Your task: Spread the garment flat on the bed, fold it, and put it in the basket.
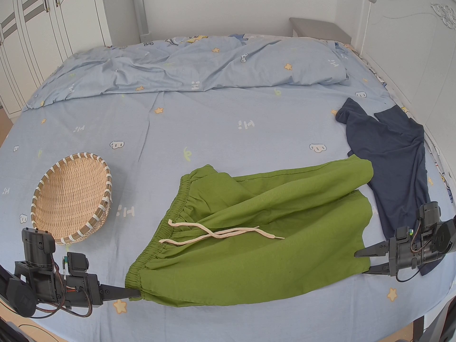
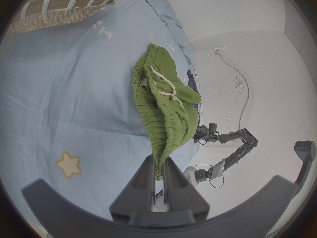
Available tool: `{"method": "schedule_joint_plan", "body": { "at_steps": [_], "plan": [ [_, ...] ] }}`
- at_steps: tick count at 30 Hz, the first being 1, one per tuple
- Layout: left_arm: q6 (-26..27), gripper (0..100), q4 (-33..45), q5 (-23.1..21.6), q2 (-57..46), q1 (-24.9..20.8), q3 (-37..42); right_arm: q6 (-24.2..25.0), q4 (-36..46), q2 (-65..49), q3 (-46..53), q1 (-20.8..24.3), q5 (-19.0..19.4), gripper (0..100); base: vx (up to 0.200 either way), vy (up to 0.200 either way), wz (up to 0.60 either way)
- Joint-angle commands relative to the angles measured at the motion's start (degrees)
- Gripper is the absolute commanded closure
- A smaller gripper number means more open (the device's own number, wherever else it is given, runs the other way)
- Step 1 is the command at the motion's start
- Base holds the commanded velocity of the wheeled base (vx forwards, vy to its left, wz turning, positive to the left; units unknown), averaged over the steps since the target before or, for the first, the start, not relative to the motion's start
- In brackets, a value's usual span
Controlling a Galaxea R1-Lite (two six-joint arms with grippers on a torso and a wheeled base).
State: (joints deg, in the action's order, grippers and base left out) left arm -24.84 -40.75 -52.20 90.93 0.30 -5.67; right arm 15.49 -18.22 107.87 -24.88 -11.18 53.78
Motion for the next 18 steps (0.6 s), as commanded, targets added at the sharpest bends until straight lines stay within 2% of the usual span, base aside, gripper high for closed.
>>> {"method": "schedule_joint_plan", "body": {
  "at_steps": [1, 11, 15, 18],
  "plan": [
    [-0.03, 100, -0.03, -0.01, 0.04, -0.04, 0.04, 0.15, -0.06, 0.76, -0.26, -0.07, 0.0, 0, 0.0, 0.0, 0.0],
    [-0.03, 100, -0.03, 0.08, 0.04, 0.05, 0.04, -0.38, 0.03, 0.76, 0.62, -0.07, -0.35, 0, 0.0, 0.0, 0.0],
    [-0.03, 100, -0.03, 0.08, 0.13, 0.05, -0.04, -0.38, -0.14, 0.93, -0.08, -2.62, -0.61, 0, 0.0, 0.0, 0.0],
    [-0.03, 100, -0.03, 0.08, 0.13, -0.04, -0.04, -0.38, -0.23, 0.93, -0.17, -2.53, -0.52, 0, 0.0, 0.0, 0.0]
  ]
}}
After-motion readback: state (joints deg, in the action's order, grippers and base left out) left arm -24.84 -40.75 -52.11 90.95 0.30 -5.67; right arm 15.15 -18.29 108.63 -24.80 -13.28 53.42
